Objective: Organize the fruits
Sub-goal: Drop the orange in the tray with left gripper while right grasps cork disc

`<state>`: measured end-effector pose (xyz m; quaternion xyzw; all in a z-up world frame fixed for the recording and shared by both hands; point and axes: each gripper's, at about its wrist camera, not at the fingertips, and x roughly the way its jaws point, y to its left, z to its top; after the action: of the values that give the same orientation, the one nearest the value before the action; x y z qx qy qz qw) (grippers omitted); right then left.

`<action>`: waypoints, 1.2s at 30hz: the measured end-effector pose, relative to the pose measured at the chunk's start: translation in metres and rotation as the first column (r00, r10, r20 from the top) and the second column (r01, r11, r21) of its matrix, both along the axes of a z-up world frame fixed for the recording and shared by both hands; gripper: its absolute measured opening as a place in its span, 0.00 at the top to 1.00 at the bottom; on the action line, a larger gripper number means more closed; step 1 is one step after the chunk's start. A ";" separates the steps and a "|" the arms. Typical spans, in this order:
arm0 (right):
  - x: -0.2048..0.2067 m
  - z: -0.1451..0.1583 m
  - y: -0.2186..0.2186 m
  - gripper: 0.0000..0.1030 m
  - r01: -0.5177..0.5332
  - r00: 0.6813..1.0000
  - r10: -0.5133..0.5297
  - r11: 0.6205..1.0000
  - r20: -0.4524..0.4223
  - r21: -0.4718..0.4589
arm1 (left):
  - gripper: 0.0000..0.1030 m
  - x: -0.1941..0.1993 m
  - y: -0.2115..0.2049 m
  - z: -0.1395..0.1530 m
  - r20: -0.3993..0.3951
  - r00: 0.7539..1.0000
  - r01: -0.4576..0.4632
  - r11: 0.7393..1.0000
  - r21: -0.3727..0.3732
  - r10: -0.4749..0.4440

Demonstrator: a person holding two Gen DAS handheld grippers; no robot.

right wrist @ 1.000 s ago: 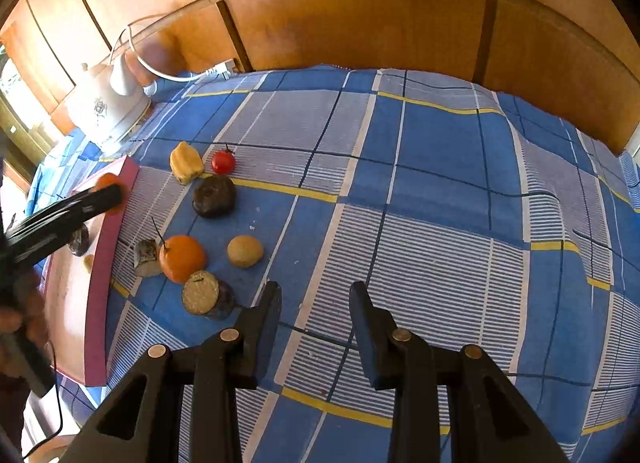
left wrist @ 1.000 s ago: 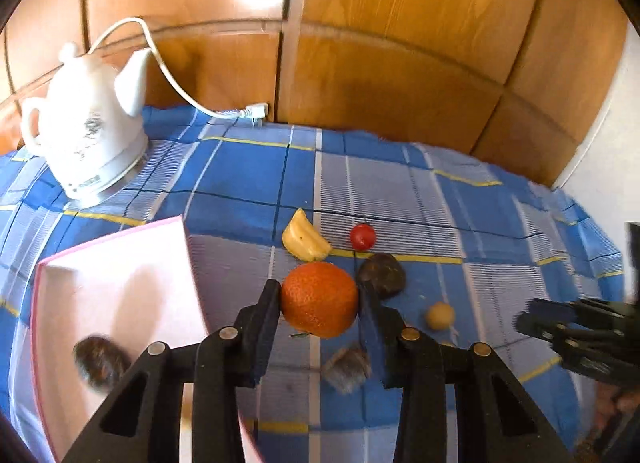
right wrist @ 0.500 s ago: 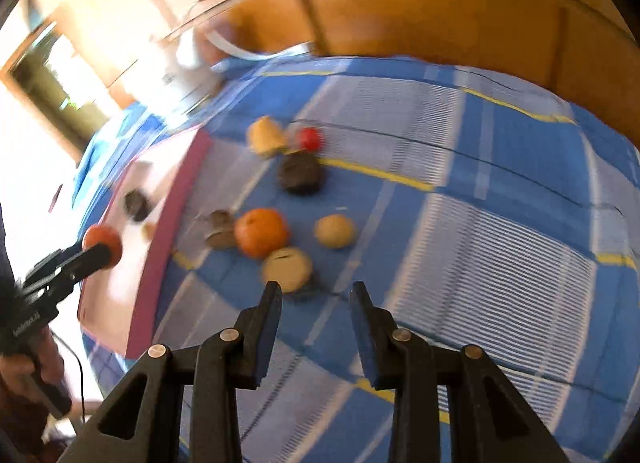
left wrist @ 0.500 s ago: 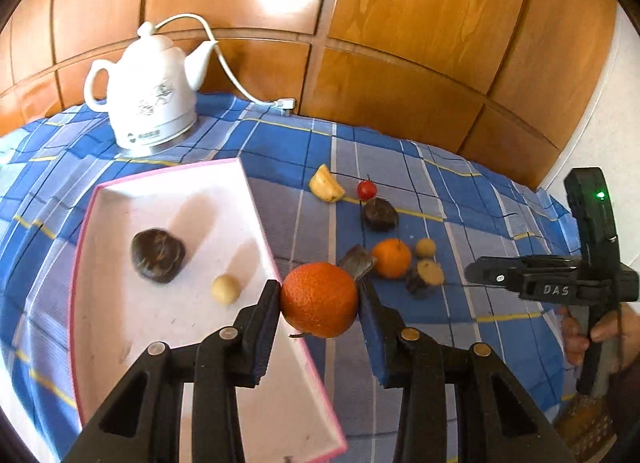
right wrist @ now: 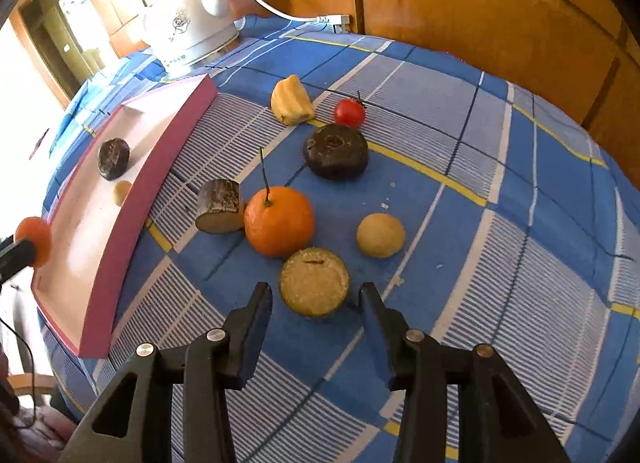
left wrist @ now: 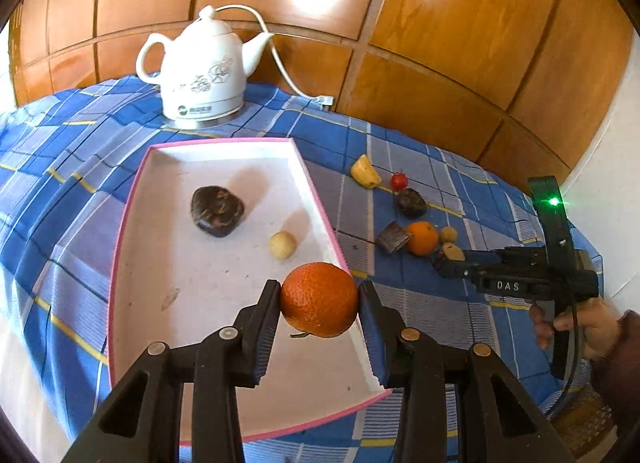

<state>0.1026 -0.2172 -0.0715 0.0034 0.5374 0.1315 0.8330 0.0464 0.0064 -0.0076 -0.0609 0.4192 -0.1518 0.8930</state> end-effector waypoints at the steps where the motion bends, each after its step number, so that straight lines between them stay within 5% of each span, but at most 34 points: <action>1: 0.001 -0.002 0.001 0.57 -0.006 1.000 0.006 1.000 -0.002 -0.004 | 0.62 -0.001 0.001 -0.001 -0.002 1.000 -0.005 1.000 0.001 0.005; 3: -0.001 -0.005 0.005 0.65 -0.023 1.000 0.023 0.999 0.005 -0.042 | 0.62 -0.003 0.005 -0.002 -0.002 1.000 -0.015 1.000 0.003 0.015; 15: -0.012 -0.004 0.010 0.65 -0.075 0.995 0.070 0.996 -0.076 -0.053 | 0.62 0.011 0.054 -0.007 -0.052 0.982 -0.183 0.983 -0.027 0.182; 24: -0.012 -0.005 0.010 0.65 -0.093 0.993 0.088 0.994 -0.072 -0.057 | 0.61 0.053 0.051 0.002 -0.057 0.981 -0.188 0.979 -0.074 0.184; 36: -0.011 -0.005 0.010 0.65 -0.091 0.993 0.087 0.995 -0.076 -0.051 | 0.61 0.134 0.014 -0.019 -0.055 0.987 -0.147 0.988 0.053 0.150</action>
<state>0.0920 -0.2076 -0.0764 -0.0384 0.5706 0.1534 0.8059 0.1807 0.0200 -0.0266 -0.0746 0.4432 -0.0728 0.8903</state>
